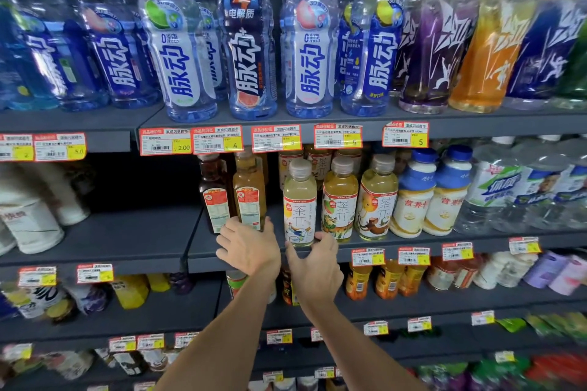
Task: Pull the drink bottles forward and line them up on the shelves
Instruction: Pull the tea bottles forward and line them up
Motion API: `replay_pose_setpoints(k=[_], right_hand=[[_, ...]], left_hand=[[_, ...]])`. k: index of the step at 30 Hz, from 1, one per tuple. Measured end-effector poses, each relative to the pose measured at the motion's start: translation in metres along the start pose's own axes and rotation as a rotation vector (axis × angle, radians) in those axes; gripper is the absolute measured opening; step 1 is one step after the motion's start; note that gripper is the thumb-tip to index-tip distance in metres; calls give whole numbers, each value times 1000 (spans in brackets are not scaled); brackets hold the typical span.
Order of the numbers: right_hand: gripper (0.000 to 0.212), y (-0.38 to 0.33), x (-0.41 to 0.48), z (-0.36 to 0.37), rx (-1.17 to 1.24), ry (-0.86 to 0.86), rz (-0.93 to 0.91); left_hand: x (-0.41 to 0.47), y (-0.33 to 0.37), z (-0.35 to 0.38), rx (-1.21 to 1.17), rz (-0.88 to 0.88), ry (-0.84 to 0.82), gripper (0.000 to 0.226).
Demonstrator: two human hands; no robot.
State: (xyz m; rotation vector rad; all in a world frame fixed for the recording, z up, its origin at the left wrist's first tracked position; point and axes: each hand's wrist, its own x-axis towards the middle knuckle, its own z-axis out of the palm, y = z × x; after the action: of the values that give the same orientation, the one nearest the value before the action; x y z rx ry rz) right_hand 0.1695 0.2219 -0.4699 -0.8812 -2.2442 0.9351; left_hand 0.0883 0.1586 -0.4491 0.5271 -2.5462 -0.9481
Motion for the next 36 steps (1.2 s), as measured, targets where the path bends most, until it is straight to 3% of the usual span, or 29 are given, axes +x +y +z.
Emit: replay_pose_setpoints(k=[6,16,23,28,31,36], right_hand=[[66,-10,-3,6,52,16,82],[61,-6,-2,10,63,52,54],[58,-5,-4,12,77,66,67],[63,-4,-4,13,61,69,81],[64,-4,-3,14,27,67,80],[62,-4,-4,15,19,76,82]], left_hand=[[8,-27,-10,-70,174,-40,62],[39,-54,-33,-45,517,-338,39],[1,-28,-29,-93,276,-154,88],[0,-17,-21,-100,231,-129,72],[11,-31,-19,-241,323,-239,62],[24,-48,-23,-419,360,-491,71]])
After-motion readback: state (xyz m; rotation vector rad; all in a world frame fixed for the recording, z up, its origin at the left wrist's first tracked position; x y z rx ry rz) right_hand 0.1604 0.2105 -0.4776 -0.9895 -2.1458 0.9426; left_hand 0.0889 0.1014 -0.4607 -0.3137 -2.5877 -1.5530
